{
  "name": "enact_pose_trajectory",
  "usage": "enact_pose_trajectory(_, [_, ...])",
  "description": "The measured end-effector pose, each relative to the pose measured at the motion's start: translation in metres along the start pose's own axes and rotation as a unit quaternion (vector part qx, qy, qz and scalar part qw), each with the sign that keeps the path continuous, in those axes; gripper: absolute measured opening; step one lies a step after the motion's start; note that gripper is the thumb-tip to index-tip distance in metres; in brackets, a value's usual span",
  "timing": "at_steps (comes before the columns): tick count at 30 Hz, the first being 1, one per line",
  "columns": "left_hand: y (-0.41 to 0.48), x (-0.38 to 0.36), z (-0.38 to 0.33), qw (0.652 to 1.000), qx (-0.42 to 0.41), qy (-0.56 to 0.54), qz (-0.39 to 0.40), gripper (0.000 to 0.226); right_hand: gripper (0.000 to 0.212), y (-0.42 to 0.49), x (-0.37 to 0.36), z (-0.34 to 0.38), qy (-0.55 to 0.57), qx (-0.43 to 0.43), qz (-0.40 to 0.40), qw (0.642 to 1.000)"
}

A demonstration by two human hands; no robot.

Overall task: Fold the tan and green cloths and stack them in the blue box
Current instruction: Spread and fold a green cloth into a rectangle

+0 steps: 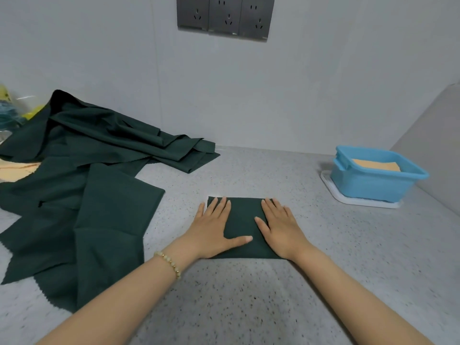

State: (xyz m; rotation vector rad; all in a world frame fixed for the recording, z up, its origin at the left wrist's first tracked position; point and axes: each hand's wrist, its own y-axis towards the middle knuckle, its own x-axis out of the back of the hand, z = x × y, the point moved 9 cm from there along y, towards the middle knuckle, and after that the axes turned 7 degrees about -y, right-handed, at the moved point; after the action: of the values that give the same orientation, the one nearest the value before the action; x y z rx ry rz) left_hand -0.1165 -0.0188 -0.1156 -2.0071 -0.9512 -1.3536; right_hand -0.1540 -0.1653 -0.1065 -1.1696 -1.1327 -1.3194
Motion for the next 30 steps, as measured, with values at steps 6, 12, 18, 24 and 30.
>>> enact_pose_trajectory(6, [-0.032,0.003,-0.015,0.997,-0.072,-0.003,0.0,0.081,0.041,-0.061,0.019,0.01,0.012,0.124,-0.048,0.991])
enact_pose_trajectory(12, [-0.058,0.016,-0.025,0.989,-0.147,-0.001,-0.016,0.073,0.053,-0.085,0.024,-0.007,0.04,0.125,-0.033,0.991])
enact_pose_trajectory(18, [-0.082,0.029,-0.01,0.982,-0.156,0.098,-0.046,0.089,0.083,-0.094,0.027,-0.005,-0.072,0.171,-0.033,0.982])
enact_pose_trajectory(24, [-0.085,0.043,-0.012,0.972,-0.168,0.135,-0.091,0.069,0.059,-0.084,0.037,-0.004,-0.093,0.178,-0.069,0.977])
enact_pose_trajectory(30, [-0.071,0.053,0.006,0.979,-0.145,0.023,-0.141,0.03,0.024,-0.074,0.051,-0.016,0.054,0.121,-0.139,0.981])
